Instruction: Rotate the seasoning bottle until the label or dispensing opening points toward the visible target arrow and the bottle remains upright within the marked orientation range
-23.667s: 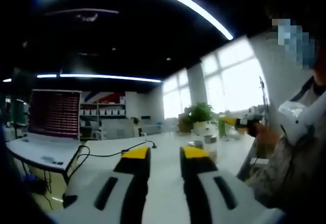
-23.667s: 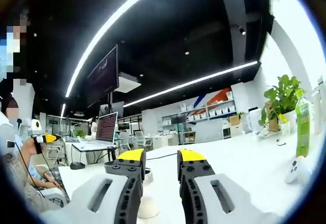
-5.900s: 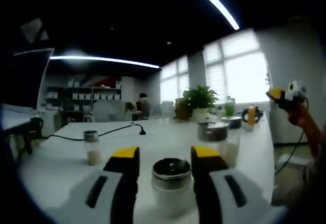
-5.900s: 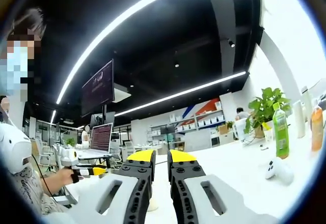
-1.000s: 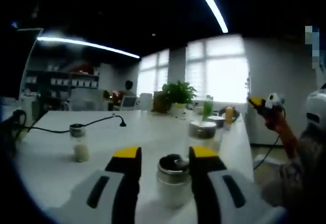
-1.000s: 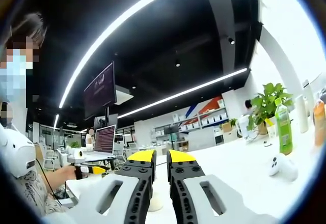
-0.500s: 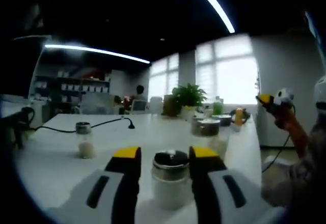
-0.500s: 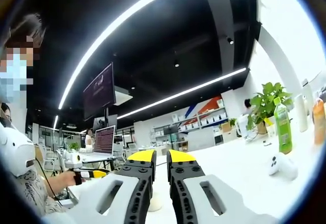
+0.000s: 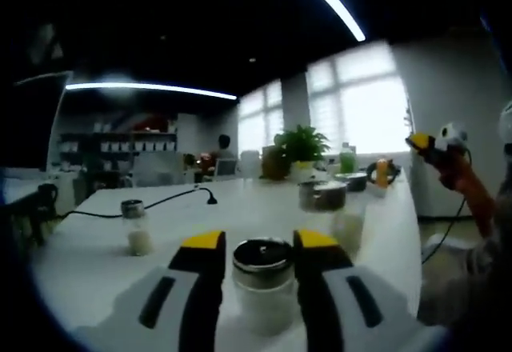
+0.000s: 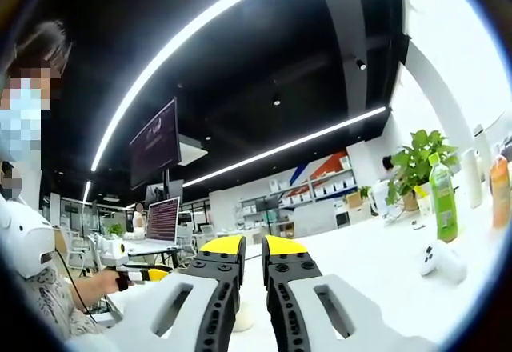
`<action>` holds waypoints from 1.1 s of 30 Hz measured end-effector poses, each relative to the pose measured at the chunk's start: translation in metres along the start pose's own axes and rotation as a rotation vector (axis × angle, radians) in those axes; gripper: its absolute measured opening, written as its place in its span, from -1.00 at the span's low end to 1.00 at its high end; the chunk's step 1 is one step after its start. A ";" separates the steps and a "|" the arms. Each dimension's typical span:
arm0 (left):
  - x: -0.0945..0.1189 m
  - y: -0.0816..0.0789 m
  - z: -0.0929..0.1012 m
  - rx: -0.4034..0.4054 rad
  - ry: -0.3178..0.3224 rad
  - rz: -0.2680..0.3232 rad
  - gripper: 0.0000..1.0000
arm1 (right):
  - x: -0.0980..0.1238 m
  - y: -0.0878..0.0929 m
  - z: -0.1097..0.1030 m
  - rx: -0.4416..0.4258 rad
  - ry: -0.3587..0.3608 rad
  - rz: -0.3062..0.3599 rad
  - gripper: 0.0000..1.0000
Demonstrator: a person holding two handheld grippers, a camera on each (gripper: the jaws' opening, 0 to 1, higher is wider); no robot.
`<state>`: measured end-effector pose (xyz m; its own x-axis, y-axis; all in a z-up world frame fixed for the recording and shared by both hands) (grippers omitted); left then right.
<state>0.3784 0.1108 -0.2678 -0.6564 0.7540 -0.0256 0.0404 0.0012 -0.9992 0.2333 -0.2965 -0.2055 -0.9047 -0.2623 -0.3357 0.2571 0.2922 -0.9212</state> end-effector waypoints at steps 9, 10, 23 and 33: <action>0.000 0.002 0.000 0.013 0.028 -0.013 -0.36 | -0.001 0.001 -0.001 0.000 -0.001 -0.004 -0.87; 0.000 0.002 -0.001 0.022 0.034 -0.011 -0.36 | -0.001 0.001 -0.001 0.000 -0.001 -0.005 -0.87; 0.000 0.002 -0.007 0.030 0.126 -0.013 -0.37 | -0.001 0.002 -0.002 -0.001 -0.005 -0.006 -0.87; -0.002 0.002 -0.013 0.026 0.226 -0.017 -0.37 | -0.002 0.003 -0.003 -0.001 -0.007 -0.011 -0.87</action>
Point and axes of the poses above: the point that each gripper's makers call its tool centre point, and the gripper's own axes: x roughly backward along the fingers, z roughly to its right, y roughly out of its underside, the point moved 9 cm from there along x, roughly backward along the fingers, and after that the axes turned 5 degrees about y, right-handed, at the moved point
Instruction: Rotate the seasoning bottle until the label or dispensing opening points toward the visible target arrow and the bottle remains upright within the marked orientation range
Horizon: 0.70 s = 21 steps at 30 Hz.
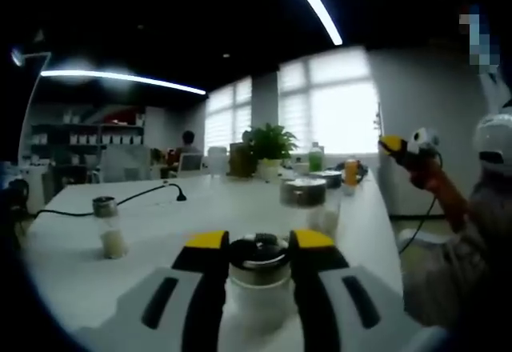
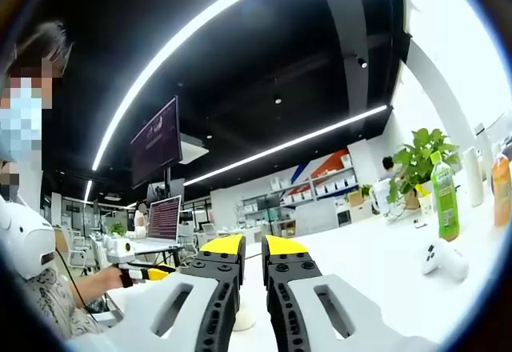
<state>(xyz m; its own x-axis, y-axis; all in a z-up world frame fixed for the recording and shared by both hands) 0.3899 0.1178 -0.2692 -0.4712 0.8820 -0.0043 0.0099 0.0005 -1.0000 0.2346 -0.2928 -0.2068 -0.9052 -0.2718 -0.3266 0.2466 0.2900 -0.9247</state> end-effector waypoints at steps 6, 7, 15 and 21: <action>0.000 0.000 -0.001 0.016 0.038 -0.004 -0.37 | 0.000 0.001 0.000 -0.002 -0.001 -0.003 -0.87; 0.000 -0.001 -0.001 0.011 0.042 -0.010 -0.37 | 0.000 0.001 0.000 -0.003 -0.001 -0.003 -0.87; -0.001 -0.004 -0.005 0.005 0.104 -0.058 -0.37 | 0.000 0.001 0.000 -0.003 -0.004 -0.004 -0.87; -0.002 -0.002 -0.010 0.019 0.174 -0.043 -0.37 | 0.000 0.001 0.000 -0.008 -0.007 -0.005 -0.87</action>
Point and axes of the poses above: the point that each gripper's makers call its tool centre point, and the gripper's own axes: x roughly backward along the fingers, z roughly to its right, y roughly out of its underside, the point moved 9 cm from there along x, roughly backward along the fingers, and after that the axes turned 5 degrees about y, right-handed, at the moved point
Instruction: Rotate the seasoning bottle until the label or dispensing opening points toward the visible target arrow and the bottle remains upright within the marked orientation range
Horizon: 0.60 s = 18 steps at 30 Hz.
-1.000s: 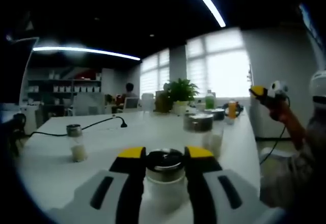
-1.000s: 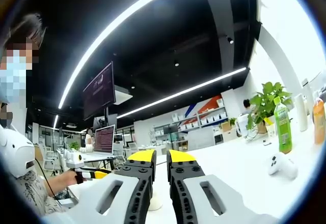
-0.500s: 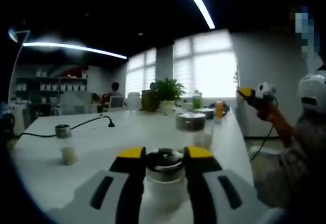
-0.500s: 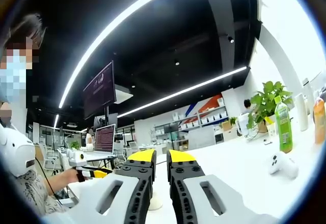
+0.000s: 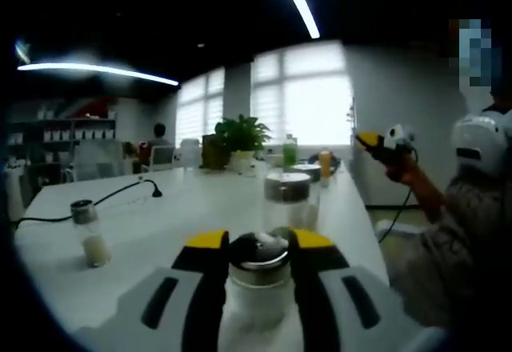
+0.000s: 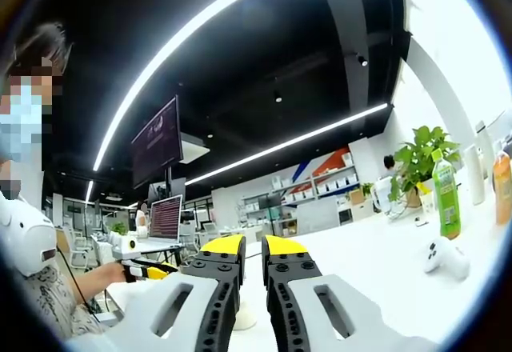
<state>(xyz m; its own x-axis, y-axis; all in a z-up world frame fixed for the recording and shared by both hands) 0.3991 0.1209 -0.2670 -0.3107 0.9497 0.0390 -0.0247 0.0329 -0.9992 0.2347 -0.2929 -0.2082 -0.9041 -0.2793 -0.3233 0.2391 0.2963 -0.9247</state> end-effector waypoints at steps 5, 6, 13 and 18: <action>-0.001 -0.001 -0.001 -0.009 0.024 -0.010 -0.37 | 0.000 -0.001 -0.001 -0.004 -0.007 0.006 -0.87; -0.001 -0.001 0.000 -0.008 0.029 -0.011 -0.37 | 0.000 -0.001 -0.001 -0.008 -0.010 0.006 -0.87; -0.001 0.000 -0.004 -0.012 0.056 0.000 -0.37 | 0.000 -0.001 -0.001 -0.024 -0.019 0.009 -0.87; 0.001 0.001 -0.006 -0.010 0.089 -0.001 -0.37 | 0.000 0.000 0.000 -0.027 -0.019 0.007 -0.87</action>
Point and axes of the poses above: the point that each gripper's makers call its tool centre point, and the gripper's own axes: x roughly backward along the fingers, z roughly to its right, y roughly out of its underside, the point moved 9 cm from there along x, roughly backward along the fingers, and after that the axes turned 5 degrees about y, right-handed, at the moved point
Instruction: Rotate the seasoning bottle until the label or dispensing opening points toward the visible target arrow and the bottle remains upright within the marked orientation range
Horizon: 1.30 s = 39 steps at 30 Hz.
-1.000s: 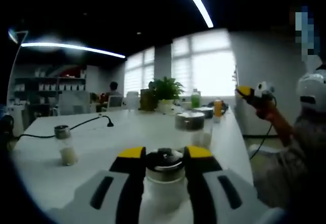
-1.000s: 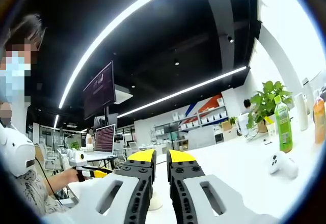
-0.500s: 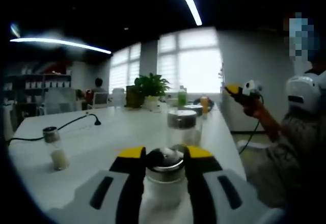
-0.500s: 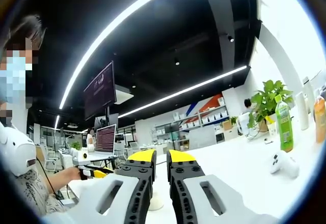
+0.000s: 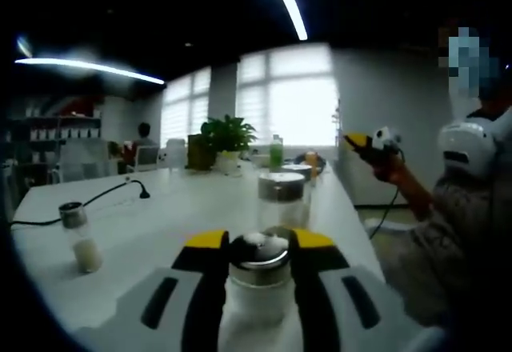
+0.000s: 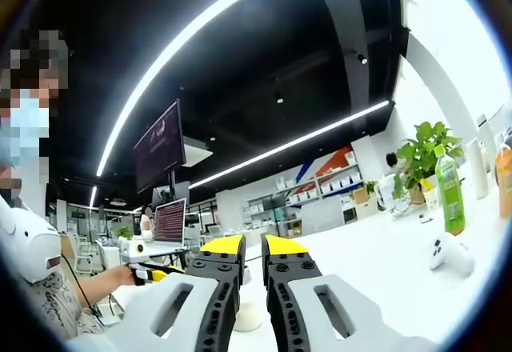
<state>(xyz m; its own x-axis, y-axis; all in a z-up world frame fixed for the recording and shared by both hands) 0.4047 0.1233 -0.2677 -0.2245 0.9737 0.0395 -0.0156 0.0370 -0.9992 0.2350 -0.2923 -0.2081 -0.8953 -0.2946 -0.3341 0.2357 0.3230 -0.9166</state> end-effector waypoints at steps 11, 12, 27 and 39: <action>-0.001 0.000 0.000 -0.003 0.036 0.003 -0.37 | 0.000 0.001 0.000 -0.001 -0.001 -0.004 -0.87; -0.001 0.000 -0.001 0.011 0.033 0.007 -0.37 | 0.000 0.002 0.000 0.000 -0.002 -0.006 -0.87; 0.001 -0.012 0.006 0.055 -0.036 0.080 -0.22 | 0.001 0.001 0.004 0.006 0.012 -0.003 -0.87; 0.021 -0.028 0.014 0.084 -0.178 0.185 -0.27 | -0.001 0.002 0.003 0.002 0.010 -0.006 -0.87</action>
<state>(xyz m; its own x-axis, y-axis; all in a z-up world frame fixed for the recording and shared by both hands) 0.3864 0.1399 -0.2390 -0.3985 0.9070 -0.1362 -0.0373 -0.1644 -0.9857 0.2372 -0.2944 -0.2103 -0.9001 -0.2878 -0.3269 0.2315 0.3197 -0.9188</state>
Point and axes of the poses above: the point that each gripper's makers call its tool centre point, and the gripper's own axes: x roughly backward along the fingers, z roughly to its right, y roughly out of its underside, the point moved 9 cm from there along x, roughly backward along the fingers, and after that the axes turned 5 degrees about y, right-handed, at the moved point
